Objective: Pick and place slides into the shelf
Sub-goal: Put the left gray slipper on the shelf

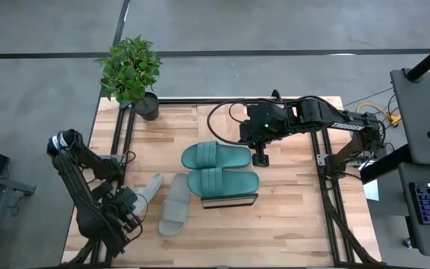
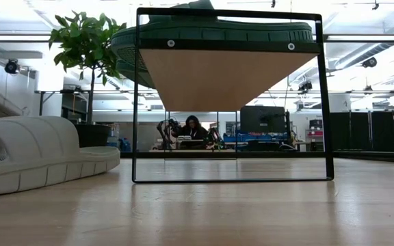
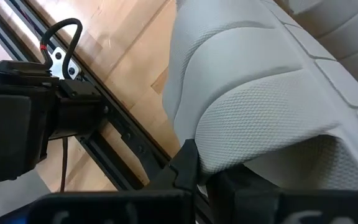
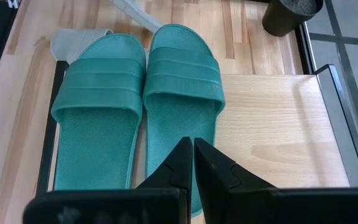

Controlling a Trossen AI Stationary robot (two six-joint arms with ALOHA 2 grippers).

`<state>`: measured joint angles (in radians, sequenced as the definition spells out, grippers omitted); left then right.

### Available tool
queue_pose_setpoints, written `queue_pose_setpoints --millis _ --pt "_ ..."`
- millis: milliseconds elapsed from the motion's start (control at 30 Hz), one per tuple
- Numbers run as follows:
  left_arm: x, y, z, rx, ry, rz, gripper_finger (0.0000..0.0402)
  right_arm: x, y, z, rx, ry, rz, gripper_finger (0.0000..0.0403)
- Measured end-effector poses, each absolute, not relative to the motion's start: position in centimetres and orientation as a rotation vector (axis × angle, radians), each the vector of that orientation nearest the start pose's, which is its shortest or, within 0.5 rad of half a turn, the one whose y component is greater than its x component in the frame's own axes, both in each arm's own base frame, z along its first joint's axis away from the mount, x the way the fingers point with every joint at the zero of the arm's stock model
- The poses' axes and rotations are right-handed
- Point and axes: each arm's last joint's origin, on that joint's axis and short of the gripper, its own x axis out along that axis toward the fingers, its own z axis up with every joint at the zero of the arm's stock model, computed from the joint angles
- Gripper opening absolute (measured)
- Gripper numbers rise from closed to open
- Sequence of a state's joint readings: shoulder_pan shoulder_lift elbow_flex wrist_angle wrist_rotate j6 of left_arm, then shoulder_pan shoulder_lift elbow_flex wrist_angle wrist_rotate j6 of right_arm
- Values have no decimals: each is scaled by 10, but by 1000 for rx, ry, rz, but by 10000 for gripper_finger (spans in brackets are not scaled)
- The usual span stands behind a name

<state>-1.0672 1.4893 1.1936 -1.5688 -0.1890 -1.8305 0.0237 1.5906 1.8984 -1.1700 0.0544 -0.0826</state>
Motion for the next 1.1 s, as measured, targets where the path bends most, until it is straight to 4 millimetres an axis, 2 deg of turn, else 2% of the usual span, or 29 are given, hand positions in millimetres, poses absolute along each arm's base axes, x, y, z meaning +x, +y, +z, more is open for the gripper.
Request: queue_pose_setpoints --millis 233,467,1100 --pt "109 -186 270 -353 1325 772 0 303 6 425 -114 863 8 9" --pt "102 -172 286 -501 1261 779 0 303 6 425 -116 863 9 9" --pt "75 -119 340 -671 1165 485 0 303 6 425 -118 863 10 9"
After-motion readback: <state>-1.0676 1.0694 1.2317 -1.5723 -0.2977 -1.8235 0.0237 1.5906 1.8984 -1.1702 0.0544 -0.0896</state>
